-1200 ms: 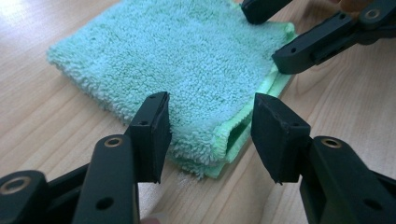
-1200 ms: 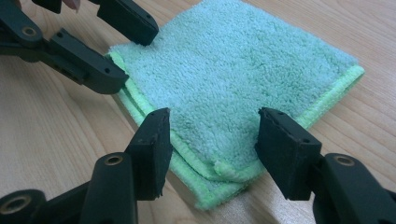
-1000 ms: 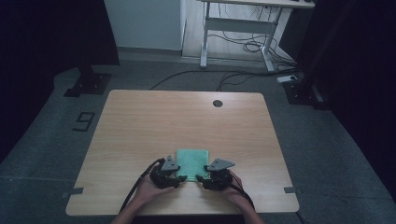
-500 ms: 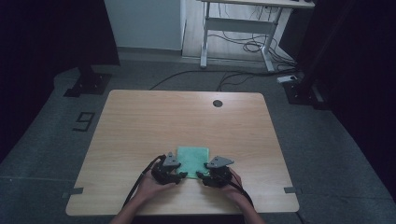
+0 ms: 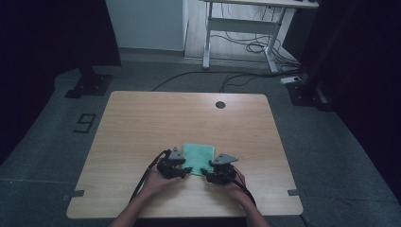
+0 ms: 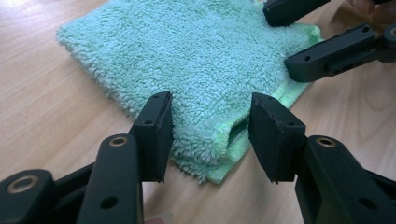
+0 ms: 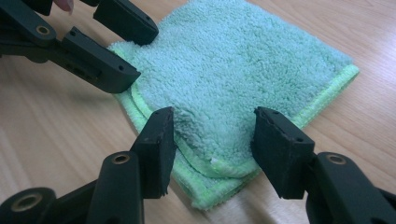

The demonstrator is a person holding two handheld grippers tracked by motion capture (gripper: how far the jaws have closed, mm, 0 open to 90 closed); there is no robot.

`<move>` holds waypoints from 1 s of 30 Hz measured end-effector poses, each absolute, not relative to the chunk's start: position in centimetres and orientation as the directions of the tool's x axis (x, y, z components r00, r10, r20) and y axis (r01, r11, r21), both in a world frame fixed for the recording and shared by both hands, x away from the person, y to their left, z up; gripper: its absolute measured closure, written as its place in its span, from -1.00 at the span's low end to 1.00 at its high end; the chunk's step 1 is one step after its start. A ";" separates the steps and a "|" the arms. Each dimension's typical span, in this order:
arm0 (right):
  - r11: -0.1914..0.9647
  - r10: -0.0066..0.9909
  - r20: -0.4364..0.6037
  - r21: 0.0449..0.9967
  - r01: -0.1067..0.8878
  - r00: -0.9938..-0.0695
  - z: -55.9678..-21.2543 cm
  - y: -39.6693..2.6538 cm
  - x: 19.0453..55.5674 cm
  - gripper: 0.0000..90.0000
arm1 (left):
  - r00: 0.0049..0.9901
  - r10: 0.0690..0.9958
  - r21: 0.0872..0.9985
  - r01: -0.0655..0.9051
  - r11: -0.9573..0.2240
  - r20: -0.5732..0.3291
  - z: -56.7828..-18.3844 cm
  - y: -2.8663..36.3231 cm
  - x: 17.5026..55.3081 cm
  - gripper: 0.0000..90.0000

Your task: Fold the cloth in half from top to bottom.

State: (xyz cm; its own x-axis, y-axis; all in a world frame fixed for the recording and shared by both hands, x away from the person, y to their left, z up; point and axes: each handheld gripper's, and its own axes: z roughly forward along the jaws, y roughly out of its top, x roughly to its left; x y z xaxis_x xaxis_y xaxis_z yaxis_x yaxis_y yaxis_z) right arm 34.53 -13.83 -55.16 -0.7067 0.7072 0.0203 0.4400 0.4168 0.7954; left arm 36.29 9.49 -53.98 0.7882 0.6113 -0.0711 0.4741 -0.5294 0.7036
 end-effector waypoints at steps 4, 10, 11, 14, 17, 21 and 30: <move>0.409 0.716 0.022 0.797 0.445 -0.698 -55.2 -13.9 34.9 0.08 | 0.780 0.621 0.709 0.479 -0.518 -0.074 -54.0 9.3 37.1 0.13; 0.392 0.735 0.027 0.798 0.458 -0.677 -55.2 -13.9 35.8 0.08 | 0.768 0.636 0.713 0.489 -0.503 -0.078 -54.1 9.1 37.7 0.13; 0.392 0.735 0.027 0.798 0.458 -0.677 -55.2 -13.9 35.8 0.08 | 0.768 0.636 0.713 0.489 -0.503 -0.078 -54.1 9.1 37.7 0.13; 0.394 0.739 0.020 0.798 0.457 -0.673 -55.1 -13.9 35.9 0.07 | 0.767 0.636 0.713 0.489 -0.502 -0.078 -54.1 9.1 37.8 0.13; 0.390 0.743 0.018 0.801 0.454 -0.669 -55.1 -13.8 35.8 0.04 | 0.766 0.639 0.717 0.482 -0.504 -0.066 -54.0 9.1 37.6 0.10; 0.367 0.736 0.030 0.822 0.435 -0.677 -54.8 -14.2 35.2 0.01 | 0.764 0.642 0.743 0.470 -0.476 -0.072 -53.3 9.6 37.0 0.06; 0.300 0.740 0.057 0.863 0.406 -0.670 -53.6 -16.0 33.5 -0.06 | 0.757 0.650 0.777 0.448 -0.442 -0.066 -51.7 11.0 34.8 0.01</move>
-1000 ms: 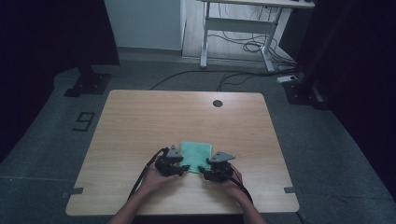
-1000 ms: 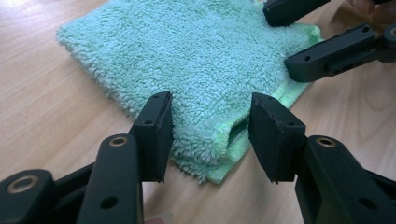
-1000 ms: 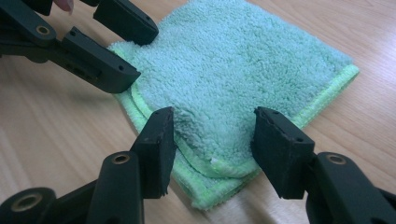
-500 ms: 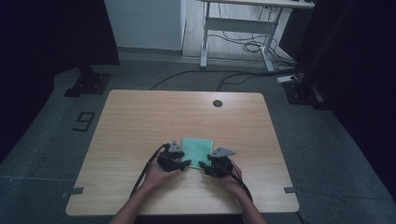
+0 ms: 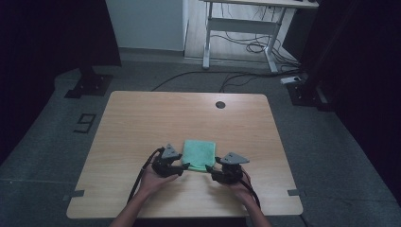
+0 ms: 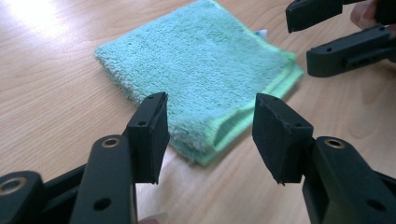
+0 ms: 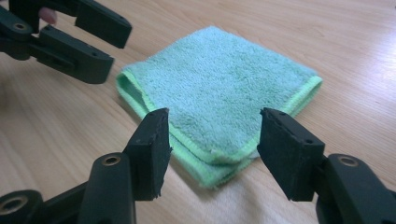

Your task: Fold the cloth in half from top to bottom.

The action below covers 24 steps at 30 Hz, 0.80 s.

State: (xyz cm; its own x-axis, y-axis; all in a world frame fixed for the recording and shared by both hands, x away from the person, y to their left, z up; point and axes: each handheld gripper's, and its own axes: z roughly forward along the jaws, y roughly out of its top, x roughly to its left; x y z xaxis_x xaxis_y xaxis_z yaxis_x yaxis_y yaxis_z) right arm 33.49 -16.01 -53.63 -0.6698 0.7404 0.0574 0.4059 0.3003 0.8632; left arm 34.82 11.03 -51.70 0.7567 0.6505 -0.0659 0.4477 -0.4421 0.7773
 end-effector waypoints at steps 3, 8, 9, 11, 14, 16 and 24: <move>0.294 0.744 0.058 0.866 0.405 -0.665 -53.5 -16.3 33.1 -0.06 | 0.756 0.651 0.785 0.441 -0.435 -0.063 -51.5 11.3 34.2 0.00; 0.275 0.752 0.066 0.872 0.404 -0.656 -53.2 -17.2 32.4 -0.06 | 0.747 0.662 0.799 0.436 -0.415 -0.064 -51.2 12.1 33.2 -0.03; 0.275 0.752 0.066 0.872 0.404 -0.656 -53.2 -17.2 32.4 -0.06 | 0.747 0.662 0.799 0.436 -0.415 -0.064 -51.2 12.1 33.2 -0.03; 0.269 0.756 0.065 0.876 0.400 -0.652 -53.1 -17.6 32.0 -0.06 | 0.741 0.668 0.800 0.442 -0.405 -0.071 -51.3 12.5 32.8 -0.03; 0.258 0.761 0.073 0.878 0.404 -0.645 -53.1 -18.1 31.6 -0.07 | 0.738 0.671 0.801 0.444 -0.402 -0.072 -51.3 12.8 32.5 -0.03; 0.251 0.763 0.078 0.879 0.405 -0.641 -53.2 -18.4 31.4 -0.07 | 0.731 0.678 0.801 0.447 -0.398 -0.071 -51.4 13.4 32.0 -0.04; 0.241 0.766 0.091 0.877 0.416 -0.636 -53.7 -19.2 30.1 -0.10 | 0.710 0.701 0.800 0.462 -0.383 -0.074 -52.0 14.7 30.6 -0.19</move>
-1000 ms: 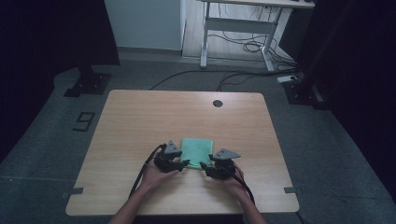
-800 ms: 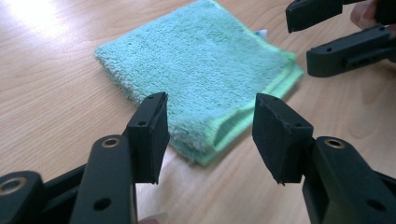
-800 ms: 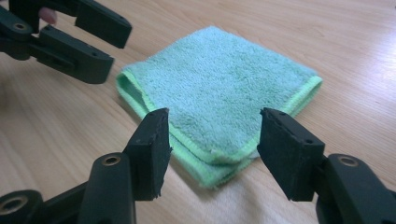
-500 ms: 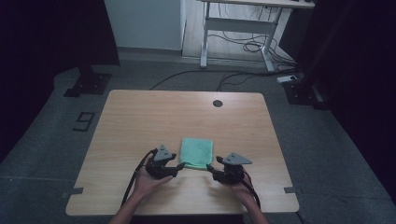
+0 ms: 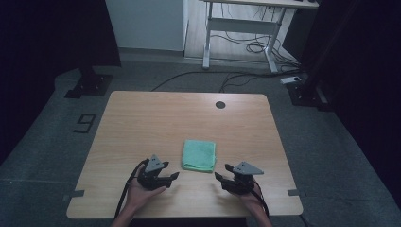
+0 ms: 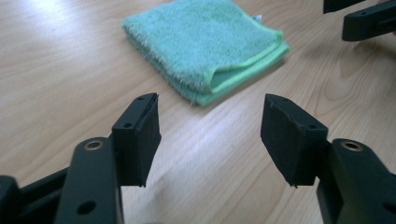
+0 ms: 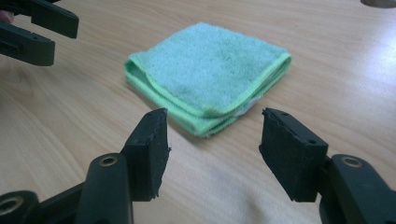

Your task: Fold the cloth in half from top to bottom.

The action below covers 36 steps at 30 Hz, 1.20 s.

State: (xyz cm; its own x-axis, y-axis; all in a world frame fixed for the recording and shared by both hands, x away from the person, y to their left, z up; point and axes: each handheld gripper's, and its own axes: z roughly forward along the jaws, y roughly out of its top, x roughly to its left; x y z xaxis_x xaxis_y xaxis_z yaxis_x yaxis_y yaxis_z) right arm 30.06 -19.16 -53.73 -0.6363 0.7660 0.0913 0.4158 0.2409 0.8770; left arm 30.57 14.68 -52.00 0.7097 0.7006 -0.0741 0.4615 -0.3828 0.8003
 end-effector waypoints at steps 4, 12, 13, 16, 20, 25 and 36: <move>0.238 0.766 0.096 0.876 0.420 -0.636 -53.9 -19.3 29.6 -0.13 | 0.705 0.704 0.804 0.469 -0.367 -0.090 -52.3 15.1 29.8 -0.21; 0.235 0.775 0.096 0.874 0.425 -0.625 -54.2 -20.4 28.0 -0.30 | 0.707 0.703 0.780 0.483 -0.399 -0.079 -53.4 15.6 28.3 -0.28; 0.232 0.775 0.100 0.873 0.429 -0.623 -54.2 -20.5 27.9 -0.32 | 0.705 0.704 0.778 0.487 -0.397 -0.083 -53.5 15.7 28.2 -0.28; 0.235 0.781 0.101 0.867 0.439 -0.617 -54.2 -20.9 27.4 -0.37 | 0.700 0.709 0.773 0.495 -0.396 -0.085 -53.6 16.2 27.9 -0.31; 0.245 0.786 0.100 0.855 0.457 -0.609 -54.7 -21.4 26.9 -0.43 | 0.695 0.713 0.769 0.504 -0.394 -0.090 -53.9 16.7 27.4 -0.34; 0.248 0.790 0.107 0.844 0.475 -0.603 -55.2 -21.8 26.5 -0.47 | 0.691 0.716 0.767 0.512 -0.388 -0.099 -54.2 17.1 27.1 -0.37; 0.252 0.790 0.108 0.840 0.481 -0.603 -55.4 -21.7 25.9 -0.53 | 0.685 0.723 0.764 0.510 -0.394 -0.084 -54.4 17.1 26.9 -0.37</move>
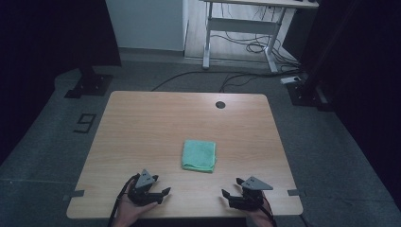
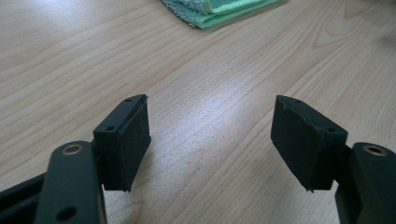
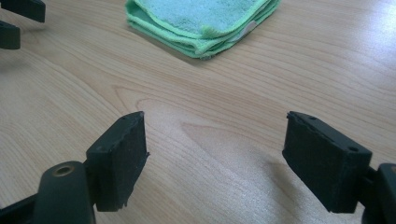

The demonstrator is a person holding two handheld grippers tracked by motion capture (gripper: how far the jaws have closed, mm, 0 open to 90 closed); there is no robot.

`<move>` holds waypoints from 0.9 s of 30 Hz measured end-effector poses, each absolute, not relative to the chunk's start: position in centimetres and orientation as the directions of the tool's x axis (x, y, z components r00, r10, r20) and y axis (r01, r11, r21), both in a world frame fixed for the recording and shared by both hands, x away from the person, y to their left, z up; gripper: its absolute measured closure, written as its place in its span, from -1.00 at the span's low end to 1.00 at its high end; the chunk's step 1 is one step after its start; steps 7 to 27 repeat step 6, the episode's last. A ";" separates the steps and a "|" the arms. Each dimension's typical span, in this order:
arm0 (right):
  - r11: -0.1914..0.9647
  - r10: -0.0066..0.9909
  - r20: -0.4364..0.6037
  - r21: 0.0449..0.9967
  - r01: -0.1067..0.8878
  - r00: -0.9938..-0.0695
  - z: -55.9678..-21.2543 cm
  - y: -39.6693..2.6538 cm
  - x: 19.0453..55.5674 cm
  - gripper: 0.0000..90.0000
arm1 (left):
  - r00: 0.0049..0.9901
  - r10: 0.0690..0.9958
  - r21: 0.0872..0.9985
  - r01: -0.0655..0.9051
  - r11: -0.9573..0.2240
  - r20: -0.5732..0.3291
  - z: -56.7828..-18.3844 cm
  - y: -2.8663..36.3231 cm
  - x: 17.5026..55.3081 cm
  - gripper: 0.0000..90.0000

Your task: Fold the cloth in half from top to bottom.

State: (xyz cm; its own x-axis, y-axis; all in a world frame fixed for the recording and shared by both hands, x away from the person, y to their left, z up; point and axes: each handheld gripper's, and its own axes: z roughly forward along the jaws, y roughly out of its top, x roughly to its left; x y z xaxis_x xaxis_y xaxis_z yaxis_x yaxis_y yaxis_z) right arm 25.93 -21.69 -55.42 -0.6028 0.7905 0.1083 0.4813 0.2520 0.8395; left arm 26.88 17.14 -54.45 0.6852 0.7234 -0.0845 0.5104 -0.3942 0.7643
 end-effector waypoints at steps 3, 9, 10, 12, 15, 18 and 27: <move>0.246 0.793 0.110 0.842 0.480 -0.599 -55.4 -21.8 25.9 -0.53 | 0.684 0.725 0.766 0.510 -0.393 -0.084 -54.4 17.2 26.9 -0.37; 0.242 0.795 0.112 0.842 0.481 -0.596 -55.4 -21.8 26.0 -0.54 | 0.683 0.726 0.766 0.509 -0.392 -0.082 -54.4 17.2 26.9 -0.37; 0.242 0.795 0.112 0.842 0.481 -0.596 -55.4 -21.8 26.0 -0.54 | 0.683 0.726 0.766 0.509 -0.392 -0.082 -54.4 17.2 26.9 -0.37; 0.242 0.795 0.112 0.842 0.481 -0.596 -55.4 -21.8 26.0 -0.54 | 0.683 0.726 0.766 0.509 -0.392 -0.082 -54.4 17.2 26.9 -0.37; 0.242 0.795 0.112 0.842 0.481 -0.596 -55.4 -21.8 26.0 -0.54 | 0.683 0.726 0.766 0.509 -0.392 -0.082 -54.4 17.2 26.9 -0.37; 0.242 0.795 0.112 0.842 0.481 -0.596 -55.4 -21.8 26.0 -0.54 | 0.683 0.726 0.766 0.509 -0.392 -0.082 -54.4 17.2 26.9 -0.37; 0.242 0.795 0.112 0.842 0.481 -0.596 -55.4 -21.8 26.0 -0.54 | 0.683 0.726 0.766 0.509 -0.392 -0.082 -54.4 17.2 26.9 -0.37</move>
